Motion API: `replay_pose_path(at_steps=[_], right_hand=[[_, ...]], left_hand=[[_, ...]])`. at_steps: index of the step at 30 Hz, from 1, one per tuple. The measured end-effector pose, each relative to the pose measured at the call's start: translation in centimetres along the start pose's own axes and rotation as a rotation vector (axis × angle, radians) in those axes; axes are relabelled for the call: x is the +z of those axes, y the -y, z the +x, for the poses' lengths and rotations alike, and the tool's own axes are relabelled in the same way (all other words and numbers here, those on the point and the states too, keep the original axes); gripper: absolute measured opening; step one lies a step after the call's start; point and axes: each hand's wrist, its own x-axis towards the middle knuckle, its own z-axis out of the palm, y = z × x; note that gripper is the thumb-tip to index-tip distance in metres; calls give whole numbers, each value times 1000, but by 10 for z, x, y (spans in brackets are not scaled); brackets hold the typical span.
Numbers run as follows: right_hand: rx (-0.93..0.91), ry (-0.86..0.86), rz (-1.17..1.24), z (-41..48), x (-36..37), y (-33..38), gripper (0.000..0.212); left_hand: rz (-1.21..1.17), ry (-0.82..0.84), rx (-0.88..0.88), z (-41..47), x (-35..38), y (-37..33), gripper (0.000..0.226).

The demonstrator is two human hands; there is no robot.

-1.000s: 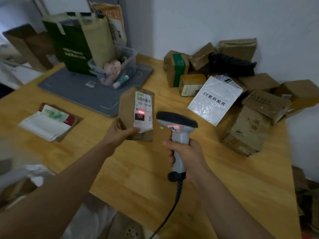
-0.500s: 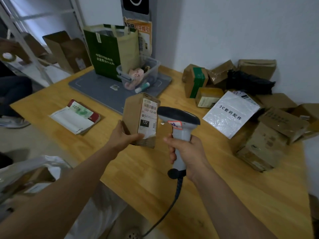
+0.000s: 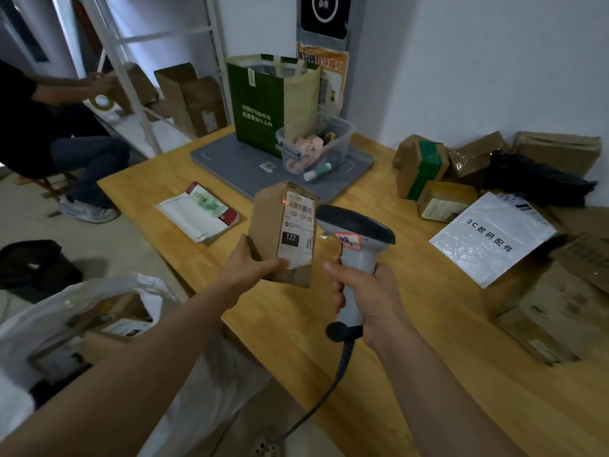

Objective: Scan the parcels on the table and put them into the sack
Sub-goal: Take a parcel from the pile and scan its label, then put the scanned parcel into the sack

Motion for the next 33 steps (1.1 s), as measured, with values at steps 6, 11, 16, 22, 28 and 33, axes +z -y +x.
replay_pose_path(at_steps=[6, 11, 16, 22, 28, 33], right_hand=[[48, 110, -44, 6, 21, -21, 18], [166, 278, -157, 8, 66, -61, 19], [227, 375, -375, 11, 122, -108, 18], [338, 329, -603, 51, 203, -176, 22], [405, 228, -818, 105, 278, -251, 19], [462, 81, -864, 162, 315, -306, 28]], left_hand=[[-241, -236, -137, -30, -33, 26, 74], [-346, -580, -262, -79, -87, 80, 78], [25, -821, -457, -109, -163, 140, 96], [524, -633, -607, -93, -236, 198, 82], [734, -302, -611, -42, -280, 236, 83], [826, -134, -580, 3, -300, 272, 80]])
